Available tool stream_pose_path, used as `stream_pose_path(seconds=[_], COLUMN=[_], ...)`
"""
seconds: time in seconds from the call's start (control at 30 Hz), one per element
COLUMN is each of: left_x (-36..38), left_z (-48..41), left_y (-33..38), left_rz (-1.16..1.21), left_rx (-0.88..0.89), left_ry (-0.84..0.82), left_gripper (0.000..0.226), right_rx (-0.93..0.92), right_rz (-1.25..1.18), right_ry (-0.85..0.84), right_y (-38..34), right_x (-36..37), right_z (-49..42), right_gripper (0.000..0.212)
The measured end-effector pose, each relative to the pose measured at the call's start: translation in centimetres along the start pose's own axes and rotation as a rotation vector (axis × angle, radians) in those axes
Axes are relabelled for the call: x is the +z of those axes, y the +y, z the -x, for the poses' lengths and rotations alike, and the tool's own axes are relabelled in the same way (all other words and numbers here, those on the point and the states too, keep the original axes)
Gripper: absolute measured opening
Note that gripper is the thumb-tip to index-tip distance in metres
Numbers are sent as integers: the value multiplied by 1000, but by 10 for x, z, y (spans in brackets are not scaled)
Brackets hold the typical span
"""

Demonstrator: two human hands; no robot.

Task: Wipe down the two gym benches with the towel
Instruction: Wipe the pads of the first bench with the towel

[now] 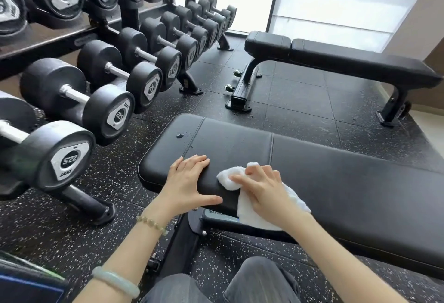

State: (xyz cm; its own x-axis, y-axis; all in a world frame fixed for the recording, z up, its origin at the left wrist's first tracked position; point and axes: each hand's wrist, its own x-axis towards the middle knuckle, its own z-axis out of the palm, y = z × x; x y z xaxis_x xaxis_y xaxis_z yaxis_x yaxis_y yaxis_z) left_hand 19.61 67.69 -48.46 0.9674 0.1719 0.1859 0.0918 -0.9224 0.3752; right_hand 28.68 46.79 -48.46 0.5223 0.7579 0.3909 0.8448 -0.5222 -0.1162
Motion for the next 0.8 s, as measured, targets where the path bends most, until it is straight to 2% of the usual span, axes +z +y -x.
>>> stream_pose_path(seconds=[0.07,0.2,0.33,0.43,0.5,0.7,0.8], left_x=[0,1,1,1,2,4,2], left_z=[0,-1,-2,-1,-1,4,14], left_y=[-1,-1,-1,-2,-2,-5,-14], left_rz=[0,-2,14,21,17,85,164], left_rx=[2,4,3,11,19,50,87], left_ry=[10,22,39,49,60,120,161], left_gripper=[115,115,115,115,114,113,109], right_rx=[45,330,408,435,396,116,8], right_rz=[-20,93,124,147,136,45,4], right_ry=[-20,-154,-203,-183,-169,-200,-91], right_y=[9,43,68,66,54,-28,-43], right_x=[-4,4,32,41,38,15,12], right_z=[-19,-89,-146,-153,-141,-65,-36], right_gripper=[43,44,38,37,37,47,44])
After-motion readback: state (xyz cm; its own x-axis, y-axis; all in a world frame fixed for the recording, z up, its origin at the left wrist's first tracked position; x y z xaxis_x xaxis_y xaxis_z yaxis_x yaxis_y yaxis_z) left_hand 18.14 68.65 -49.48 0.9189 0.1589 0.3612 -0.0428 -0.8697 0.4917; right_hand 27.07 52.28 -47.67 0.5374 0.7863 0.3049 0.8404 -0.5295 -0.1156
